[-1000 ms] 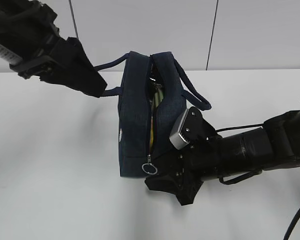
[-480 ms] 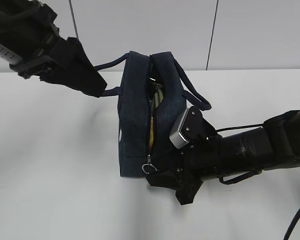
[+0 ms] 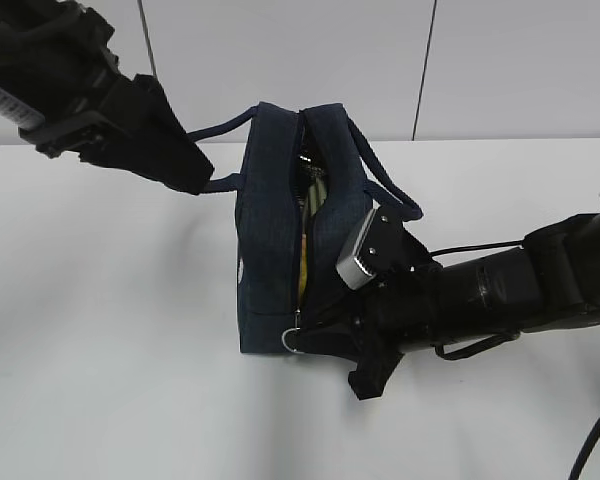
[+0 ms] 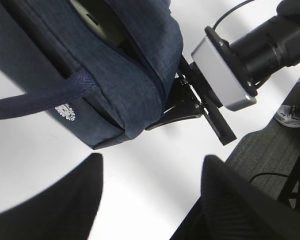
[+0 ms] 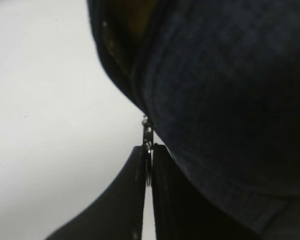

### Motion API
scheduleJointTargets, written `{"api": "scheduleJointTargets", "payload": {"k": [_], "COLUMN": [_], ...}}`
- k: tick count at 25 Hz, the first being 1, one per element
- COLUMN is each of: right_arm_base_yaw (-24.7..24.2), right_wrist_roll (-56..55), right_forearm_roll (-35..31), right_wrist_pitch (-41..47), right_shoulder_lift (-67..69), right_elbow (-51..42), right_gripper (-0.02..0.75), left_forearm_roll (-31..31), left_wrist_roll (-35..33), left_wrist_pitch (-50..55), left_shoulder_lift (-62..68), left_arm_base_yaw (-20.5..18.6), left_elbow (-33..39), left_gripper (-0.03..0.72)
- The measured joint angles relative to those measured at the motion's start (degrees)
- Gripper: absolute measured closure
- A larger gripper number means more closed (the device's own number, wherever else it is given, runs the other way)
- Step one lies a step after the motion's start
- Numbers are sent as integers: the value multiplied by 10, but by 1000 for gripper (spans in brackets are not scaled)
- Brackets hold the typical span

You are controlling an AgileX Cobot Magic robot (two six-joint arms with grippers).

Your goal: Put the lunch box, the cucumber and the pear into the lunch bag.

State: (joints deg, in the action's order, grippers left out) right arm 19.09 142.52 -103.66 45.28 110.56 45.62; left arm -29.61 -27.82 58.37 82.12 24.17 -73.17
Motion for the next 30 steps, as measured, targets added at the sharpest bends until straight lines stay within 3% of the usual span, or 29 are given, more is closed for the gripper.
{"api": "scheduleJointTargets", "payload": {"k": [7, 23, 30], "right_arm_base_yaw": [0, 0, 0], "right_wrist_roll": [-41, -266, -303], "right_forearm_roll": [16, 218, 238], "right_wrist_pitch": [-15, -65, -67], "right_shoulder_lift": [-1, -113, -155], "right_elbow": [3, 3, 3], "right_gripper": [752, 754, 754], "left_forearm_roll": [0, 0, 0], "left_wrist_roll": [0, 0, 0], "left_wrist_pitch": [0, 0, 0], "left_shoulder_lift": [0, 0, 0], "left_arm_base_yaw": [0, 0, 0], "left_elbow": [0, 0, 0], "left_gripper": [262, 264, 264]}}
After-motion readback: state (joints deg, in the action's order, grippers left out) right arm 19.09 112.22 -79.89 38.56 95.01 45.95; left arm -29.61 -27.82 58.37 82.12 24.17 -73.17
